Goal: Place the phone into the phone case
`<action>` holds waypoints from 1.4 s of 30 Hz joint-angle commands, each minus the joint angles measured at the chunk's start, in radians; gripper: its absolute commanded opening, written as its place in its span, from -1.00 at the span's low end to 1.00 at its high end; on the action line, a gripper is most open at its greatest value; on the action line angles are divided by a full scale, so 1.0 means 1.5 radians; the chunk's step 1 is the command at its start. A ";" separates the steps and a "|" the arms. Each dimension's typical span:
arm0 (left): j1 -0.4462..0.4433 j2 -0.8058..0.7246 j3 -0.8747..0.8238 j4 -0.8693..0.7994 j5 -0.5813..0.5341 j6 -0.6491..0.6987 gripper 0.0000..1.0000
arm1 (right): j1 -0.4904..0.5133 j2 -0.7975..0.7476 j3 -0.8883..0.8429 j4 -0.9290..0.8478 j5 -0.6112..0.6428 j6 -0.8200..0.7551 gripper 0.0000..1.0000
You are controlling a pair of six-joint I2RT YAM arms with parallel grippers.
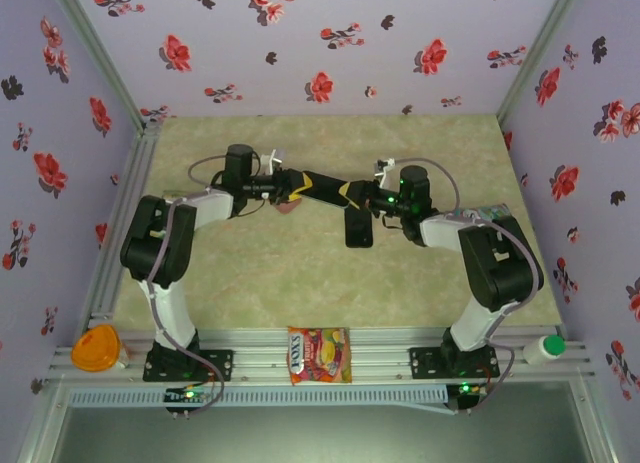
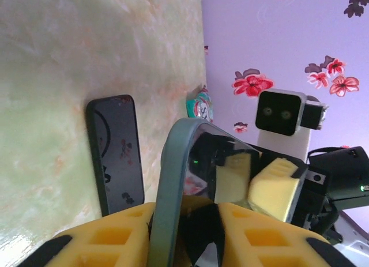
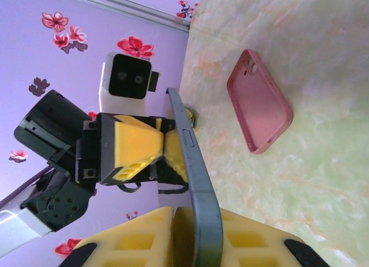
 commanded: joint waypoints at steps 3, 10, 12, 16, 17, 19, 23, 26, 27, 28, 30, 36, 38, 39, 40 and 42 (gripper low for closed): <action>-0.006 0.023 0.008 0.069 -0.026 -0.033 -0.24 | 0.011 -0.034 0.025 0.011 -0.010 -0.007 -1.00; 0.002 0.043 -0.007 0.156 -0.031 -0.086 -0.20 | 0.011 -0.045 0.026 0.008 -0.014 0.003 -1.00; 0.003 0.045 -0.009 0.156 -0.033 -0.086 -0.18 | 0.011 -0.045 0.026 0.010 -0.015 0.006 -1.00; 0.009 0.044 -0.019 0.159 -0.040 -0.085 -0.14 | 0.011 -0.053 0.024 0.012 -0.012 0.010 -1.00; 0.012 0.042 -0.023 0.160 -0.043 -0.084 -0.14 | 0.011 -0.056 0.024 0.012 -0.011 0.011 -1.00; 0.016 0.039 -0.029 0.157 -0.046 -0.081 -0.13 | 0.010 -0.059 0.024 0.012 -0.011 0.013 -1.00; 0.026 0.026 -0.036 0.131 -0.055 -0.056 -0.12 | 0.010 -0.069 0.021 0.013 -0.008 0.016 -1.00; 0.036 0.013 -0.036 0.083 -0.068 -0.020 -0.11 | 0.008 -0.078 0.019 0.011 -0.004 0.016 -1.00; 0.041 0.008 -0.036 0.071 -0.071 -0.010 -0.11 | 0.008 -0.079 0.018 0.011 -0.003 0.016 -1.00; 0.047 0.004 -0.037 0.060 -0.073 -0.003 -0.11 | 0.008 -0.082 0.017 0.011 -0.002 0.017 -1.00; 0.059 -0.001 -0.041 0.061 -0.073 -0.002 -0.11 | 0.007 -0.084 0.017 0.012 -0.002 0.018 -1.00; 0.104 -0.028 -0.047 0.033 -0.075 0.020 -0.10 | 0.003 -0.086 0.017 0.023 -0.002 0.026 -1.00; 0.121 -0.040 -0.043 -0.001 -0.088 0.045 -0.11 | 0.000 -0.086 0.016 0.026 -0.002 0.030 -1.00; 0.128 -0.043 -0.037 -0.026 -0.095 0.062 -0.11 | -0.001 -0.087 0.016 0.027 -0.003 0.030 -1.00; 0.136 -0.048 -0.022 -0.072 -0.108 0.092 -0.13 | -0.001 -0.086 0.015 0.026 -0.004 0.030 -1.00; 0.144 -0.051 0.019 -0.188 -0.153 0.167 -0.19 | -0.003 -0.084 0.016 0.026 -0.004 0.030 -1.00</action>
